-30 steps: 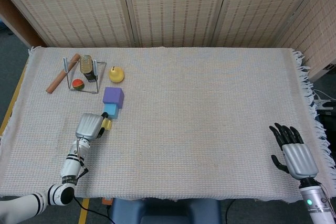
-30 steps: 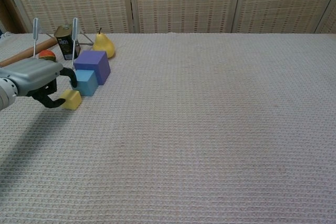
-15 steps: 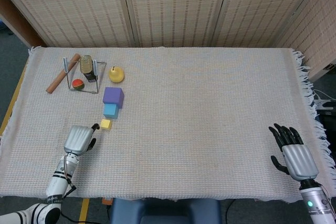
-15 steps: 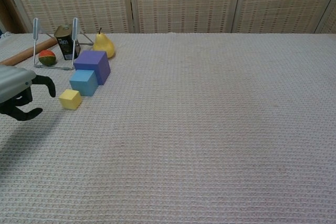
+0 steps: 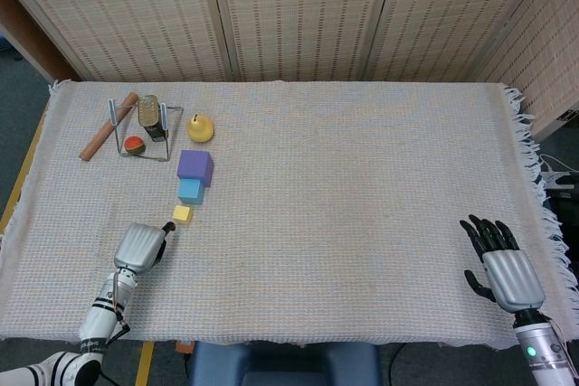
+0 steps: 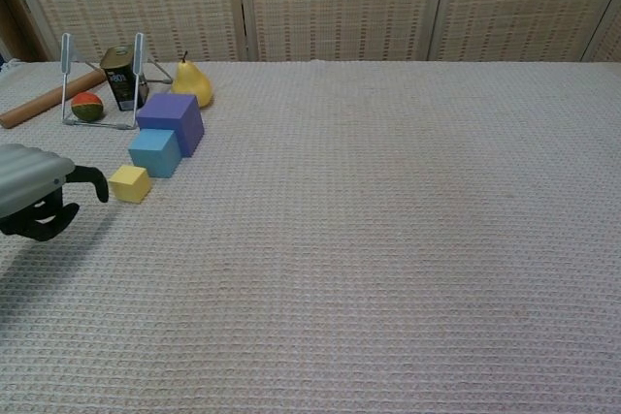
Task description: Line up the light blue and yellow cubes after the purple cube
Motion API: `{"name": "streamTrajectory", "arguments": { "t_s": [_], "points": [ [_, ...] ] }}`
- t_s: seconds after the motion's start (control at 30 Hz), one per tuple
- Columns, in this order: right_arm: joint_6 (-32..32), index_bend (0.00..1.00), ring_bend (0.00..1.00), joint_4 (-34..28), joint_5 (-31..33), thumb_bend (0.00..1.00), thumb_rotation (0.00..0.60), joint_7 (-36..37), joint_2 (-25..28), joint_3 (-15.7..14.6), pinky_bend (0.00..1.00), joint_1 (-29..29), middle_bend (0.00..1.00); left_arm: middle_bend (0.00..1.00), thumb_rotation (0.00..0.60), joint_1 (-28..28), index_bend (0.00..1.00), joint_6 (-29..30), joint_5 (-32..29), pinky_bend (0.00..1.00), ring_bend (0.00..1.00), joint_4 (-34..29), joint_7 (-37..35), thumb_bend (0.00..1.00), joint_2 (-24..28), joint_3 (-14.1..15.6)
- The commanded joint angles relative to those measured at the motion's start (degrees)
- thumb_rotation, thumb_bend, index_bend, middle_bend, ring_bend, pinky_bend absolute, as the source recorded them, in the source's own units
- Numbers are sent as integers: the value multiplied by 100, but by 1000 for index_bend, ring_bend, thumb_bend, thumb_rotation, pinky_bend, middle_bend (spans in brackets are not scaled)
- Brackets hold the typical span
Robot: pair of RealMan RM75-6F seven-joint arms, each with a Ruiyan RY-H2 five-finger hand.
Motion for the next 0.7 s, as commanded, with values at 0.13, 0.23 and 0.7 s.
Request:
{"name": "streamTrajectory", "arguments": {
  "t_s": [0.13, 0.23, 0.7],
  "points": [
    [31, 0, 0, -11, 27, 131, 600, -9, 9, 14, 0, -17, 0, 1000, 600, -100, 276, -195, -97, 1000, 1000, 157, 49, 659, -113, -94],
    [26, 0, 0, -14, 32, 131, 600, -17, 9, 16, 0, -14, 0, 1000, 600, -133, 266, -241, -120, 1000, 1000, 208, 132, 658, -149, -112],
    [8, 0, 0, 3, 59, 131, 600, -25, -5, 27, 0, -3, 0, 1000, 600, -211, 251, -388, -238, 1000, 1000, 244, 168, 657, -194, -208]
  ]
}}
